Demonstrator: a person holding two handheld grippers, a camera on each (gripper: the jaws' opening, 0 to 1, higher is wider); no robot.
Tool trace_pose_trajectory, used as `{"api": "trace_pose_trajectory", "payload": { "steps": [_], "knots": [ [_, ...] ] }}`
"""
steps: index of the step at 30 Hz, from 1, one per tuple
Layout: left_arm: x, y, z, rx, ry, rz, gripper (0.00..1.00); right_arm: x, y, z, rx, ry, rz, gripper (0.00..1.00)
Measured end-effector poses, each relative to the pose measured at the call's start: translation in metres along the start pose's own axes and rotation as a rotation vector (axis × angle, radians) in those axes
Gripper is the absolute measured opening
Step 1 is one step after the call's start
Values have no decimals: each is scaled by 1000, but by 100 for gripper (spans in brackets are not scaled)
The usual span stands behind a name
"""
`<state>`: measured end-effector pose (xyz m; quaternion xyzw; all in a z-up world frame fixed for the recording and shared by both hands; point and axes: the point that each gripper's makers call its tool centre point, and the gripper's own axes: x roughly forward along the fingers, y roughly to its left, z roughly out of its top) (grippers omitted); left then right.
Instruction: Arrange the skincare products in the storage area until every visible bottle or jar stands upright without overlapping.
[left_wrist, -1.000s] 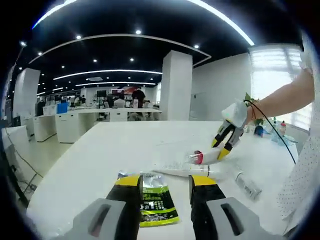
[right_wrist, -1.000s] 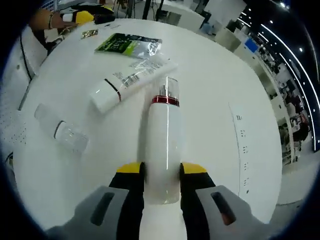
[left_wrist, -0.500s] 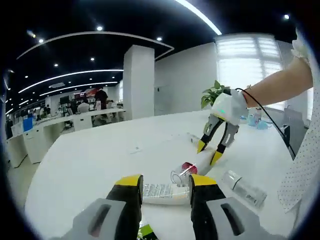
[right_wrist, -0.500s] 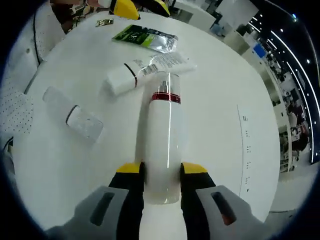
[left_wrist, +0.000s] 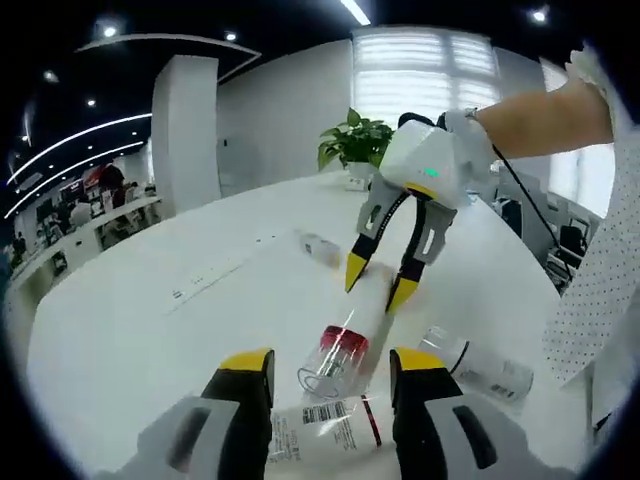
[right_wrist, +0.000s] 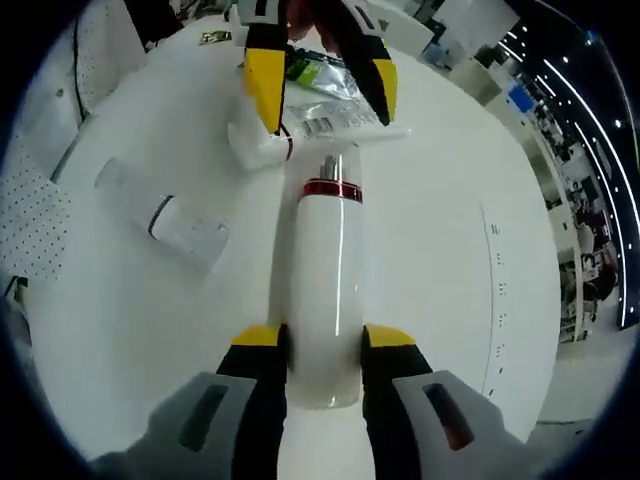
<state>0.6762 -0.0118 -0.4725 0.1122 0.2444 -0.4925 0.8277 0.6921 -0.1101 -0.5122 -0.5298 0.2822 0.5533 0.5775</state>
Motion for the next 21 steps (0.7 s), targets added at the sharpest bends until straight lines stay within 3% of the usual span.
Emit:
{"api": "trace_pose_trajectory", "payload": {
  "steps": [4, 7, 10, 13, 18, 21],
  "knots": [
    [11, -2, -1, 8, 23, -24, 48, 0, 1, -3, -25, 8, 14, 27],
    [16, -7, -6, 14, 50, -59, 48, 0, 1, -4, 4, -5, 19, 28],
    [19, -7, -13, 73, 84, -55, 47, 0, 1, -5, 27, -29, 16, 28],
    [24, -8, -15, 64, 97, -75, 46, -1, 2, -8, 48, -48, 20, 28],
    [35, -8, -17, 59, 112, -91, 41, -1, 3, -7, 54, -46, 29, 28],
    [38, -5, -23, 96, 145, -96, 38, -1, 4, -7, 63, -52, 26, 28]
  ]
}}
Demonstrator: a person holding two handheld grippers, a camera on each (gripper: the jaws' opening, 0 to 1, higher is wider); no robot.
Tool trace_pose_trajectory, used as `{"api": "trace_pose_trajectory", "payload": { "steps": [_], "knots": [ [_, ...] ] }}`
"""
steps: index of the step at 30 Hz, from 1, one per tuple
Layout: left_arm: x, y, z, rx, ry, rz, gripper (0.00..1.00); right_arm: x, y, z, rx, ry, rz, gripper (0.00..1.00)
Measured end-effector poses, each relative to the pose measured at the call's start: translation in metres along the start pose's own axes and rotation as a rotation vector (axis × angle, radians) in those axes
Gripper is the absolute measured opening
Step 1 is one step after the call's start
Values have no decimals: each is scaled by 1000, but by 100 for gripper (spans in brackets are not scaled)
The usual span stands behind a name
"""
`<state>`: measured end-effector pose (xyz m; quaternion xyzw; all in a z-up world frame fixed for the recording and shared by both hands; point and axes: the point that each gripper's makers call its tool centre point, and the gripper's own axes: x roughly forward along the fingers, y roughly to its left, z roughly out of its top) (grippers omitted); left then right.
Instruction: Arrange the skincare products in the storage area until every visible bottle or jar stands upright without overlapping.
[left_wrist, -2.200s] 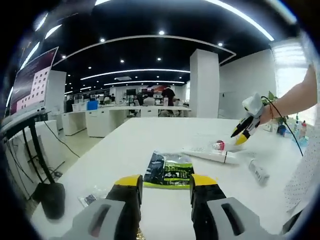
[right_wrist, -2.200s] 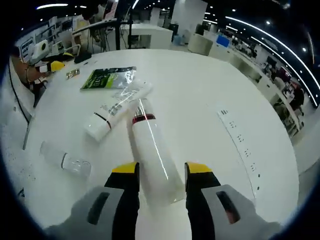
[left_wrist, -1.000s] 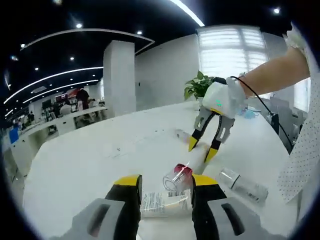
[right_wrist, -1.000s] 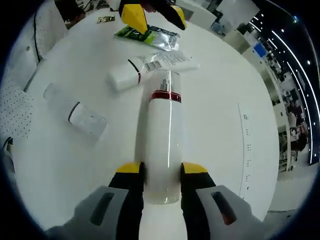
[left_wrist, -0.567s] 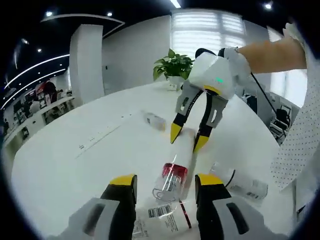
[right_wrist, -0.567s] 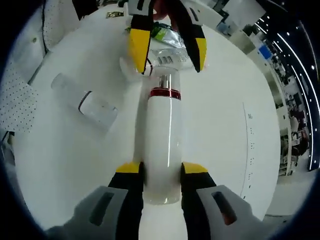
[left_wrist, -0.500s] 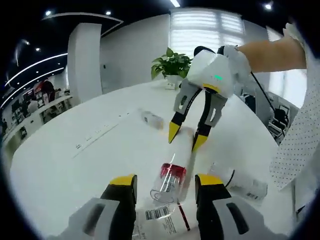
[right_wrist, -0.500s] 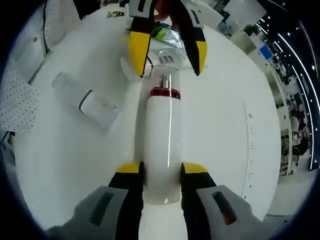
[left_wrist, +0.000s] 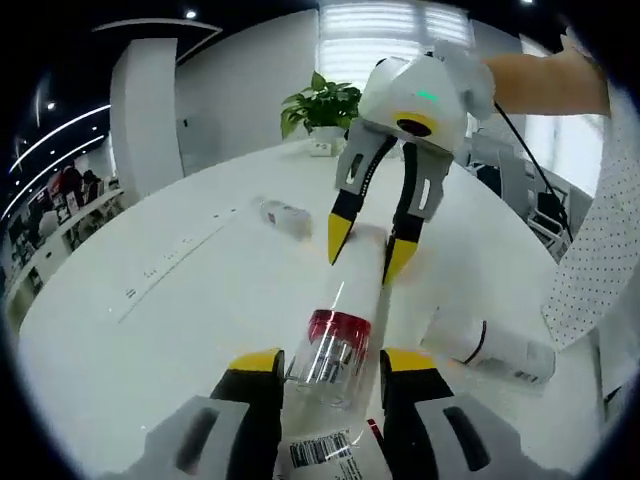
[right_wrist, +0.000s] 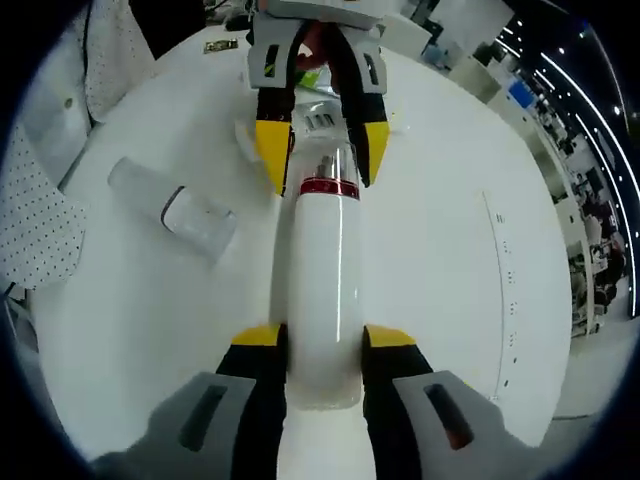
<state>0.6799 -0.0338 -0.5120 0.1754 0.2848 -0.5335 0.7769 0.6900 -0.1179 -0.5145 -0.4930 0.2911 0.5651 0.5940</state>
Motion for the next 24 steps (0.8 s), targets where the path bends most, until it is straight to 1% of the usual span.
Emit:
{"api": "trace_pose_trajectory", "payload": {
  "steps": [2, 3, 5, 6, 8, 10, 12, 15, 16, 17, 18, 20, 22, 24],
  "knots": [
    [3, 0, -4, 24, 26, -8, 37, 0, 0, 0, 9, -9, -6, 28],
    [3, 0, -6, 22, 51, -11, 36, 0, 0, -1, 16, -14, -11, 28],
    [5, 1, -2, -2, 44, -16, 32, -1, 1, -1, 27, -20, -19, 28],
    [5, 0, -3, -7, 52, -27, 32, -1, 1, -2, 36, -21, -23, 28],
    [6, 0, -4, -5, 48, -20, 32, -2, 0, -2, 58, -32, -36, 28],
    [6, -1, -3, -32, 47, -31, 32, -3, 0, -3, 89, -44, -53, 28],
    [7, -1, -3, -33, 47, -31, 31, -4, -1, -4, 104, -61, -70, 29],
    [7, -5, -2, -65, 70, -40, 30, -5, -1, -5, 115, -73, -90, 30],
    [6, -6, -2, -90, 86, -41, 30, -5, -1, -5, 116, -79, -92, 30],
    [4, -7, -1, -101, 90, -43, 30, -5, -2, -5, 113, -83, -95, 30],
    [3, -8, 4, -114, 86, -45, 29, -5, -2, -4, 117, -84, -97, 31],
    [-2, -11, 10, -144, 84, -50, 29, -6, -3, -5, 145, -78, -113, 32],
    [-5, -12, 14, -152, 74, -53, 29, -6, -4, -6, 147, -77, -123, 33],
    [-9, -16, 22, -179, 61, -63, 28, -8, -3, -5, 141, -69, -145, 33]
  ]
}}
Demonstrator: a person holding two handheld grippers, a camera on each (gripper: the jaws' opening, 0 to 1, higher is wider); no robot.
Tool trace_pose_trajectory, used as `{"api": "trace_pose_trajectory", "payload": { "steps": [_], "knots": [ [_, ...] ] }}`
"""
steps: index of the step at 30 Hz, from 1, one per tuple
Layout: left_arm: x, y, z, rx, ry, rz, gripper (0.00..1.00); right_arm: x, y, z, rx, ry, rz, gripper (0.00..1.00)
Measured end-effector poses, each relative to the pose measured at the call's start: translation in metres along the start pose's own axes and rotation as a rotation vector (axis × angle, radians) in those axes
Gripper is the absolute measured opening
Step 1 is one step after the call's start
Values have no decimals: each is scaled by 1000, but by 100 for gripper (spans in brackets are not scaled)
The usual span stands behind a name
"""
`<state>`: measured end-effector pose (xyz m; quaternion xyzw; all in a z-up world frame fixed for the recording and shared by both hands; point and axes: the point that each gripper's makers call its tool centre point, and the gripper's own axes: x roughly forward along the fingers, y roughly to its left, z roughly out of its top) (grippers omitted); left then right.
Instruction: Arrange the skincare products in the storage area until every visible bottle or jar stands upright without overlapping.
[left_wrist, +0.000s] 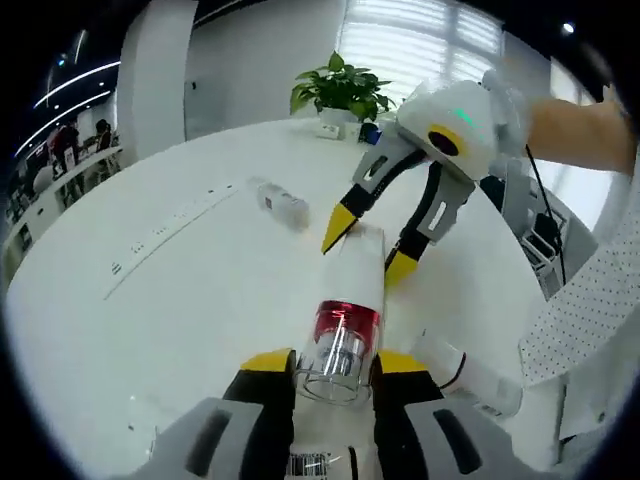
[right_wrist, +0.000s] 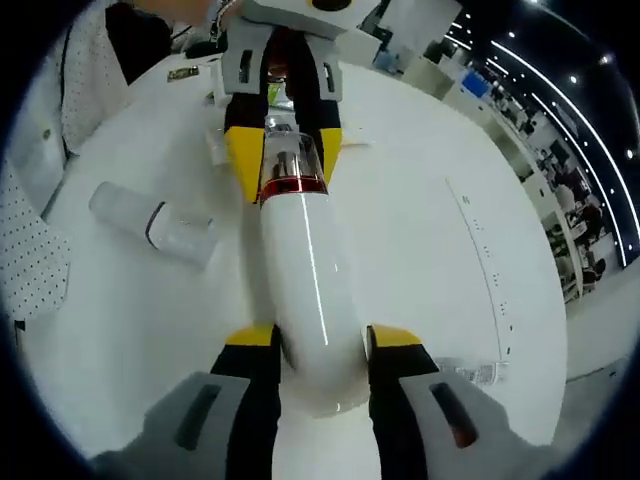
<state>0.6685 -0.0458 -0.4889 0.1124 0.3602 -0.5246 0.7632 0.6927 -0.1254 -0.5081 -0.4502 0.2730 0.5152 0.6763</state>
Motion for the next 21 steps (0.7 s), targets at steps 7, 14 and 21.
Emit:
{"api": "trace_pose_trajectory", "payload": {
  "steps": [7, 14, 21],
  "knots": [
    [-9, -6, 12, -76, -44, -19, 27, -8, -4, 9, -100, 40, -161, 31],
    [-19, -9, 33, -184, -129, -29, 27, -14, -11, 21, -64, 7, -384, 30],
    [-24, -10, 52, -202, -192, -12, 27, -18, -18, 24, 110, -63, -452, 28]
  ]
}}
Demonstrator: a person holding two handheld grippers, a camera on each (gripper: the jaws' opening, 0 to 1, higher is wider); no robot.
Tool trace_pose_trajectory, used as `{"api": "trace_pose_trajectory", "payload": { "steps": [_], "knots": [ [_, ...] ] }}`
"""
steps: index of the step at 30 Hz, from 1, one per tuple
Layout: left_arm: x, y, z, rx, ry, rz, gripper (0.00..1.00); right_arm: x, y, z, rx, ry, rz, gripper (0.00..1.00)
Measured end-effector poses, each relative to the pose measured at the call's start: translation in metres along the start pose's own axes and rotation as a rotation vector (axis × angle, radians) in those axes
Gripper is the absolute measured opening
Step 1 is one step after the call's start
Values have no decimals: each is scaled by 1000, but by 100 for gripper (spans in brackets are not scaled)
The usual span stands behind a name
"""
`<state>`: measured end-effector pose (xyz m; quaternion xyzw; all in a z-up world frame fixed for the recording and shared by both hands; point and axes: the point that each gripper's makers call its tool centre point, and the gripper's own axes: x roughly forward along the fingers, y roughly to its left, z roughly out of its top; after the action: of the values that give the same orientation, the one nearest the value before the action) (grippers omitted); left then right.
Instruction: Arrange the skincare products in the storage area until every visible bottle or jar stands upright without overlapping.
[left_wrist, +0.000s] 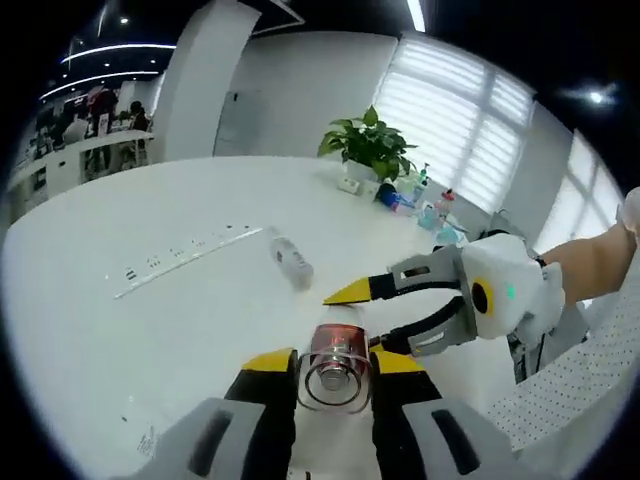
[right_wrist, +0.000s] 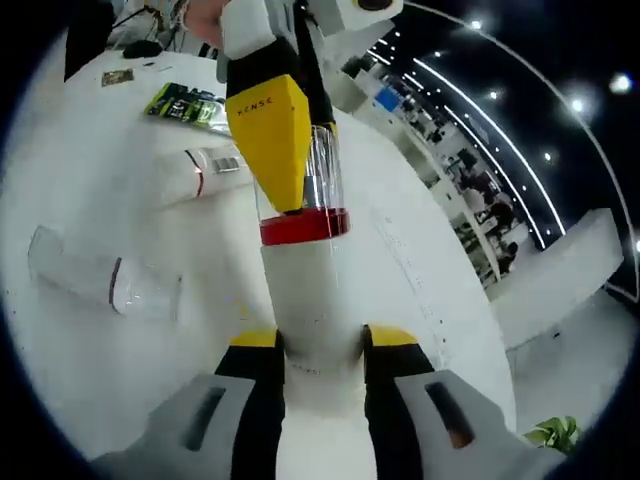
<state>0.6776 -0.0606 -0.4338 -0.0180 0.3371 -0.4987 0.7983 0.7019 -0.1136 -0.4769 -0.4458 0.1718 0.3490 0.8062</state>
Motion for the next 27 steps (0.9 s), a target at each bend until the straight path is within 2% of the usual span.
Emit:
{"api": "trace_pose_trajectory", "payload": {
  "steps": [5, 15, 24, 26, 27],
  "knots": [
    [0, -6, 19, 21, -60, 12, 27, -4, -5, 0, 142, -19, 4, 28],
    [10, -20, 57, 106, -127, 45, 27, -10, -13, -2, 435, -81, -10, 29],
    [21, -32, 84, 218, -169, 73, 27, -8, -12, 5, 690, -153, -25, 28],
    [25, -34, 88, 244, -166, 76, 27, -6, -9, 6, 701, -154, -34, 27],
    [29, -37, 89, 254, -160, 71, 27, -5, -9, 6, 755, -144, -61, 27]
  ]
}}
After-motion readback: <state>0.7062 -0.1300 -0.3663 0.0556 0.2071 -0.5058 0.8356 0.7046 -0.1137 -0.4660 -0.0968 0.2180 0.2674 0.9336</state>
